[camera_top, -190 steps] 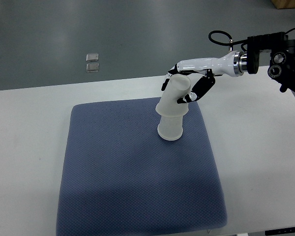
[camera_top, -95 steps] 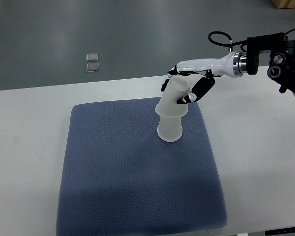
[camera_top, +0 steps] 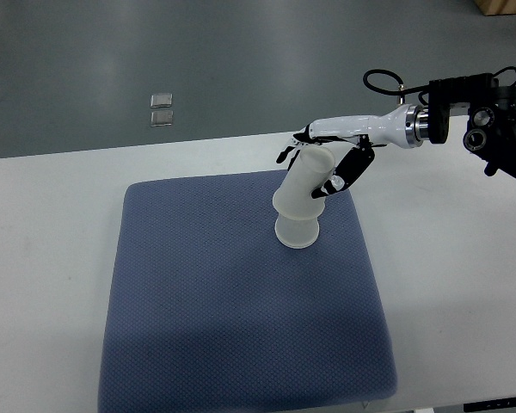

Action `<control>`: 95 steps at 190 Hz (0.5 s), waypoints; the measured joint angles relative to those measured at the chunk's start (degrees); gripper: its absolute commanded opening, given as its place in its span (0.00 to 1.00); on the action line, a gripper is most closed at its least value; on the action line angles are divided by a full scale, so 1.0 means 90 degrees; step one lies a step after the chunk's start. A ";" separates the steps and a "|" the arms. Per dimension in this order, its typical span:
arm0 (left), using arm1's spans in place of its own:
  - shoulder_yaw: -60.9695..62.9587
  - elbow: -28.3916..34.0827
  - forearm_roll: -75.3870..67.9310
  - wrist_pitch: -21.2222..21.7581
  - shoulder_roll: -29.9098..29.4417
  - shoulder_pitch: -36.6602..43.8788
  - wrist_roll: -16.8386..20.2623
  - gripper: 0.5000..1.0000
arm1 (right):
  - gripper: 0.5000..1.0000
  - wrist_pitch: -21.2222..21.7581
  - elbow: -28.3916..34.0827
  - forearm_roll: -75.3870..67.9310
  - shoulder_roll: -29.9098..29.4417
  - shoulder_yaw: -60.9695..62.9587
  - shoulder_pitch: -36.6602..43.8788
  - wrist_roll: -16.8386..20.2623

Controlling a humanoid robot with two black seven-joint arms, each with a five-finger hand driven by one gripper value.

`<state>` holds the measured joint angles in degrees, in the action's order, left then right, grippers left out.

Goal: Stack paper cups
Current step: 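Open the right hand fingers to release the stacked cup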

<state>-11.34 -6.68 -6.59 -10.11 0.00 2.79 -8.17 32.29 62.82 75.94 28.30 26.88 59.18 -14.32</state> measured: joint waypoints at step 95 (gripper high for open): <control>0.0000 0.0000 0.0000 0.0000 0.0000 0.0000 0.0000 1.00 | 0.83 -0.0266 -0.0444 -0.0182 -0.0207 0.0160 -0.0253 -0.0006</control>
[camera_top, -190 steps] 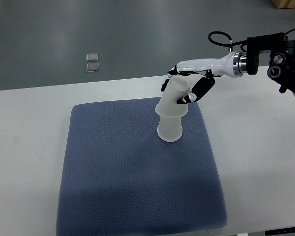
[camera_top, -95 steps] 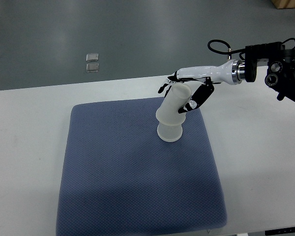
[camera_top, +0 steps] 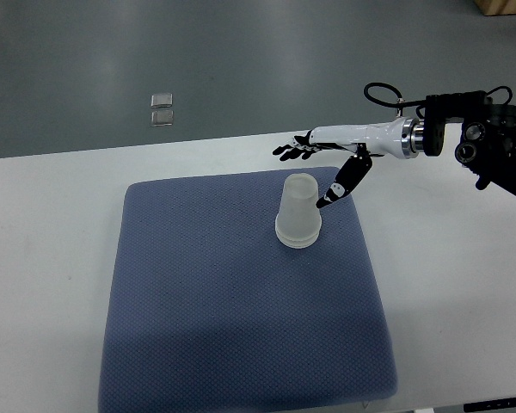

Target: Stack paper cups

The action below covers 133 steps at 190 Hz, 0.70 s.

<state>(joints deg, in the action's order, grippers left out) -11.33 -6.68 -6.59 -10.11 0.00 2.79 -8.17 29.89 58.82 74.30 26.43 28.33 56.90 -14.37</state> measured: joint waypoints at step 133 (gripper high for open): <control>0.0000 0.0000 0.0000 0.0000 0.0000 0.0001 0.0000 1.00 | 0.83 -0.0181 -0.2087 -0.8487 -0.0347 0.0388 -0.0888 0.1445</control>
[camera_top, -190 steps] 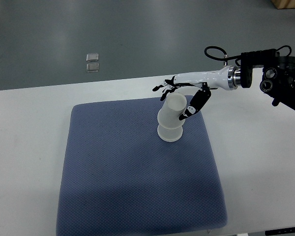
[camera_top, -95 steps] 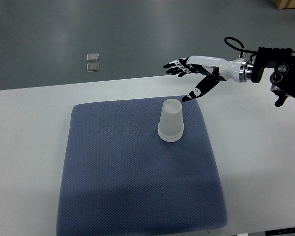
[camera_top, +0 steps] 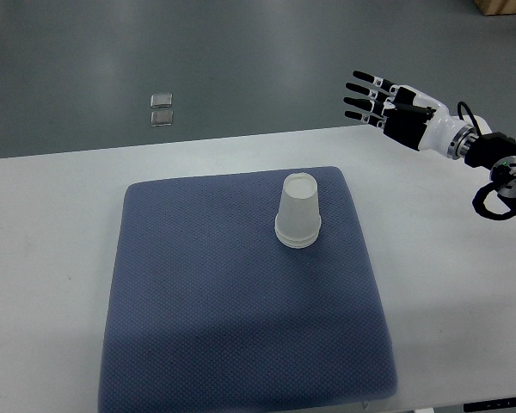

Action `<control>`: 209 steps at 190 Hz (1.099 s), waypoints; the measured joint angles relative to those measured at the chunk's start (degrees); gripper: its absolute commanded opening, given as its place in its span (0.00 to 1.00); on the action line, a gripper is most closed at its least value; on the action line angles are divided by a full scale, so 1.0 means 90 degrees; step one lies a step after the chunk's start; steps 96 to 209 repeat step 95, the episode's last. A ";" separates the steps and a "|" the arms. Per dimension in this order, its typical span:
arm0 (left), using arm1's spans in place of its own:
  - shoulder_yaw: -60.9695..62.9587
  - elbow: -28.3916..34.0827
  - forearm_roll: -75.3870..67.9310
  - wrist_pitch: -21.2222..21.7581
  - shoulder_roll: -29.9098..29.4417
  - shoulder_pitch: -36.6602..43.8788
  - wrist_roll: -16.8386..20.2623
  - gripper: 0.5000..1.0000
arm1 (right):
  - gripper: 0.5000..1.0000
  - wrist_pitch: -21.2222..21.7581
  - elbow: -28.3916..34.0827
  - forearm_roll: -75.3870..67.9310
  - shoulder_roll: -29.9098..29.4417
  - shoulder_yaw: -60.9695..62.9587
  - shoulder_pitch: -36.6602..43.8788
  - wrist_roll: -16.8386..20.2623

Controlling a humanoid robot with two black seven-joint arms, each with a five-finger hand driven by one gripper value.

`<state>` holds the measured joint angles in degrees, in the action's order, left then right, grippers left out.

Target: Stack paper cups

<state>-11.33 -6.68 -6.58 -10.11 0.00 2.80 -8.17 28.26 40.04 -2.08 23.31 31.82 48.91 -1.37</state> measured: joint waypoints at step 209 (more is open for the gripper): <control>0.0000 0.0000 0.0000 0.0000 0.0000 -0.0001 0.0000 1.00 | 0.85 -0.0264 -0.0270 -0.0876 -0.0254 0.0078 -0.0205 0.0775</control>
